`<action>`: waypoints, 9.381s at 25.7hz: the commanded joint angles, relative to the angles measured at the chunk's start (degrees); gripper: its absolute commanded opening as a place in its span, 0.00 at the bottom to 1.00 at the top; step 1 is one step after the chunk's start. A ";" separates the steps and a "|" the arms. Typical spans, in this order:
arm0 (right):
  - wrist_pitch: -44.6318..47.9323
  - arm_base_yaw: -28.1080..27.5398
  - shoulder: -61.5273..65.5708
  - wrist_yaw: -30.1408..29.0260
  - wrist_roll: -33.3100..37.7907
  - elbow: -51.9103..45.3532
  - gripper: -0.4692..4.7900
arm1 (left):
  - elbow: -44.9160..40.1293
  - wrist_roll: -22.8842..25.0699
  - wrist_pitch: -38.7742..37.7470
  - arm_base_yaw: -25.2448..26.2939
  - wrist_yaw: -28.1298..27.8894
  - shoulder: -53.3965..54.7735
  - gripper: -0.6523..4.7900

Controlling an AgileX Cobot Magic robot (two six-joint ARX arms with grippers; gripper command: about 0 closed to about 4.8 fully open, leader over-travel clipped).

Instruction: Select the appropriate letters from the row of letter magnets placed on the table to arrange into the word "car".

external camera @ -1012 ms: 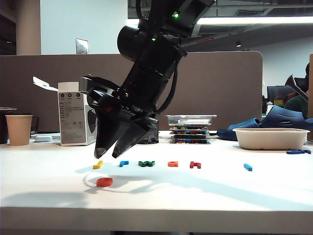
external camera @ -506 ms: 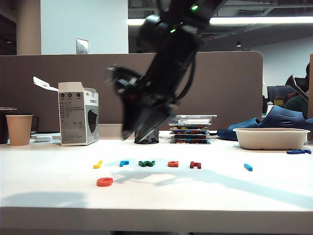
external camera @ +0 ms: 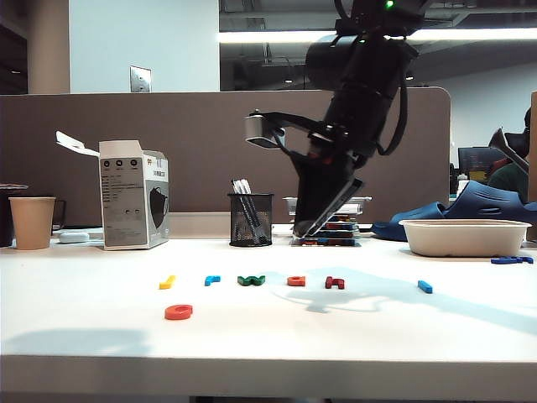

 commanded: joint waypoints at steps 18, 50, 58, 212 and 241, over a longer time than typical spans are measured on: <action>6.86 -2.27 4.59 -6.16 -9.03 0.13 0.51 | 0.22 0.07 0.11 0.02 -0.81 -0.11 0.11; 9.18 -3.28 8.04 -6.56 -10.71 0.13 0.49 | 0.22 0.07 0.11 0.02 -0.81 -0.11 0.11; 8.74 -3.34 8.79 -6.54 -10.71 0.13 0.48 | 0.22 0.07 0.11 0.02 -0.81 -0.11 0.11; 0.22 8.90 7.10 -7.80 2.03 -4.15 0.39 | 0.22 0.04 0.11 0.02 -0.81 -0.11 0.11; 0.76 8.92 7.08 -5.70 1.55 -3.80 0.41 | 0.22 0.04 0.11 0.02 -0.81 -0.11 0.11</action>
